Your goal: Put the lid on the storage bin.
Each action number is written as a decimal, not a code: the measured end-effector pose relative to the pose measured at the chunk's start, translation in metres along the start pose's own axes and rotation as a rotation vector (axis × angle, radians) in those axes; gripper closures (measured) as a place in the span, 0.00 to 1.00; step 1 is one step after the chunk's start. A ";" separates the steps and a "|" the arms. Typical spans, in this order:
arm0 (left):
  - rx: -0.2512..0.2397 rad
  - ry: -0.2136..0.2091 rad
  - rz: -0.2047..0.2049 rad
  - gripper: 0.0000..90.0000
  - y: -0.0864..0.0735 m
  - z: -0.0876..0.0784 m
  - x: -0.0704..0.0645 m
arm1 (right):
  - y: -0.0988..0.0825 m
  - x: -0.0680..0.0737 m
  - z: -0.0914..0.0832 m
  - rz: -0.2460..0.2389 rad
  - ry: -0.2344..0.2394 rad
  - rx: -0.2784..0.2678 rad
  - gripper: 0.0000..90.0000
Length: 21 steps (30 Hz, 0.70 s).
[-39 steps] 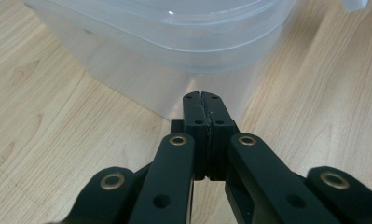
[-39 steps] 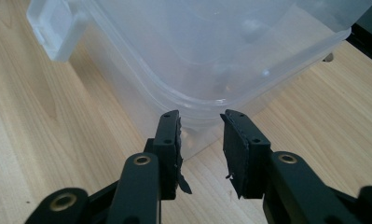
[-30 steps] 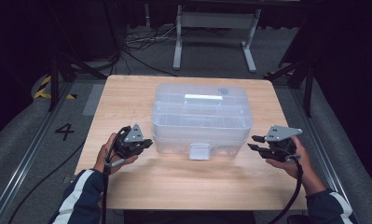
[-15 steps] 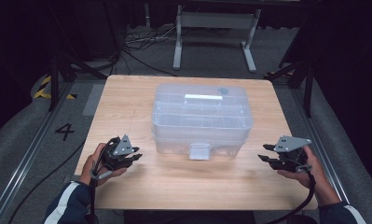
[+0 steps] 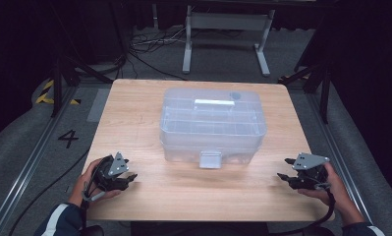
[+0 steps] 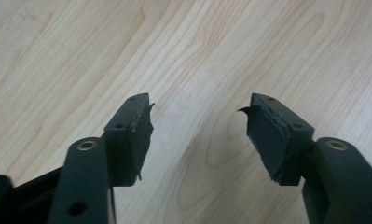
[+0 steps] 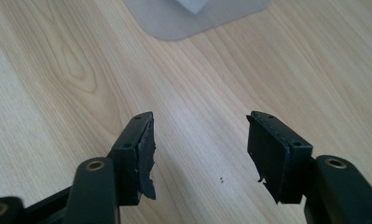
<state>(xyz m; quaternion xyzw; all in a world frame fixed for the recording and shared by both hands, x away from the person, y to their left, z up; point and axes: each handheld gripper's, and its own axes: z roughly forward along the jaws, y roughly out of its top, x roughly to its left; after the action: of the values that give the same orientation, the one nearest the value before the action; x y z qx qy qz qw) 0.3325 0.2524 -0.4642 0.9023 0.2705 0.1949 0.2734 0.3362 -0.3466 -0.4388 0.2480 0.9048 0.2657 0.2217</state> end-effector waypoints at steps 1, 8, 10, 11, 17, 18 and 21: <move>0.007 0.006 -0.007 0.40 -0.003 0.000 0.001 | -0.004 0.000 0.001 0.010 0.002 -0.002 0.44; 0.007 -0.015 -0.076 0.30 -0.025 -0.001 0.006 | -0.026 -0.003 0.003 0.098 -0.031 -0.037 0.38; 0.001 -0.033 -0.097 0.28 -0.030 -0.001 0.007 | -0.034 -0.004 0.002 0.140 -0.034 -0.044 0.38; -0.008 -0.042 -0.114 0.27 -0.033 -0.001 0.008 | -0.037 -0.005 0.002 0.153 -0.030 -0.050 0.38; -0.038 -0.072 -0.184 0.22 -0.044 -0.001 0.014 | -0.055 -0.007 0.001 0.238 -0.014 -0.068 0.36; -0.045 -0.075 -0.196 0.21 -0.046 -0.001 0.014 | -0.059 -0.007 0.002 0.262 -0.015 -0.078 0.35; -0.072 -0.084 -0.242 0.17 -0.051 0.001 0.015 | -0.071 -0.008 0.006 0.322 -0.016 -0.083 0.33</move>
<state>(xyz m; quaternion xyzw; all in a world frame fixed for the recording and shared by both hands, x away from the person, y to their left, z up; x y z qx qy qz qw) 0.3250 0.2971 -0.4923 0.8600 0.3586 0.1322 0.3381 0.3222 -0.4015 -0.4834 0.3827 0.8398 0.3330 0.1936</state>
